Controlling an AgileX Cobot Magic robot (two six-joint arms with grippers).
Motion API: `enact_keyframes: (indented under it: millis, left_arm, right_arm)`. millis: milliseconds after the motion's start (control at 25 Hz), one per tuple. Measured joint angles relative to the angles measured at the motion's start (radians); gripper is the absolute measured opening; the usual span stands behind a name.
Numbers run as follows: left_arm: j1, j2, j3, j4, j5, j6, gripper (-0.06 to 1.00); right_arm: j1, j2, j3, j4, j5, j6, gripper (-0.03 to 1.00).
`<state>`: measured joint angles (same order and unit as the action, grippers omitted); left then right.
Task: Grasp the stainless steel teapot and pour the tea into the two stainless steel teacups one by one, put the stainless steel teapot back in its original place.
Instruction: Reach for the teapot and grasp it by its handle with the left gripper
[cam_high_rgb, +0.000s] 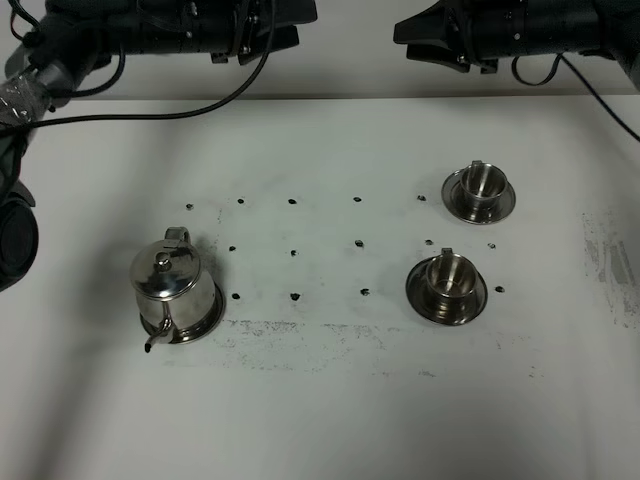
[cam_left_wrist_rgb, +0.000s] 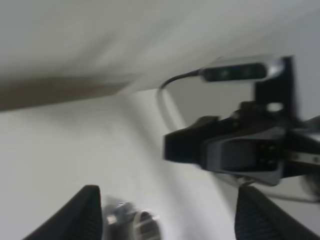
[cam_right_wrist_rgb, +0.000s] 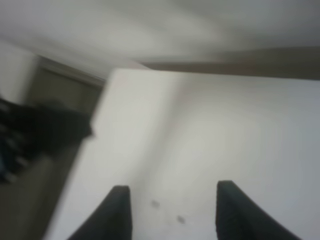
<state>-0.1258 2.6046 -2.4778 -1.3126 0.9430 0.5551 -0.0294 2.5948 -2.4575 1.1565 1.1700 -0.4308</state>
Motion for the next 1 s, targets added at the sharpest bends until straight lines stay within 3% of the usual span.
enact_keyframes:
  millis: [200, 320, 480, 680, 800, 1000]
  left_arm:
    - [0.0, -0.029, -0.092, 0.324, 0.009, -0.114, 0.55]
    - [0.0, -0.062, -0.095, 0.446, 0.021, -0.127, 0.55]
    - [0.0, -0.107, -0.068, 0.518, 0.029, -0.13, 0.55]
    - [0.0, -0.23, 0.111, 0.664, 0.022, -0.127, 0.55]
    - [0.0, -0.329, 0.258, 0.748, -0.006, -0.111, 0.55]
    - [0.003, -0.5, 0.409, 0.811, -0.066, -0.078, 0.55]
  right_arm:
    - [0.0, -0.013, -0.102, -0.243, 0.024, 0.106, 0.39]
    - [0.0, -0.026, -0.103, -0.348, 0.037, 0.113, 0.39]
    - [0.0, -0.052, -0.103, -0.473, 0.047, 0.151, 0.39]
    - [0.0, -0.151, -0.077, -0.576, 0.048, 0.208, 0.39]
    - [0.0, -0.251, 0.016, -0.597, 0.049, 0.209, 0.39]
    - [-0.001, -0.432, 0.194, -0.752, 0.05, 0.199, 0.39]
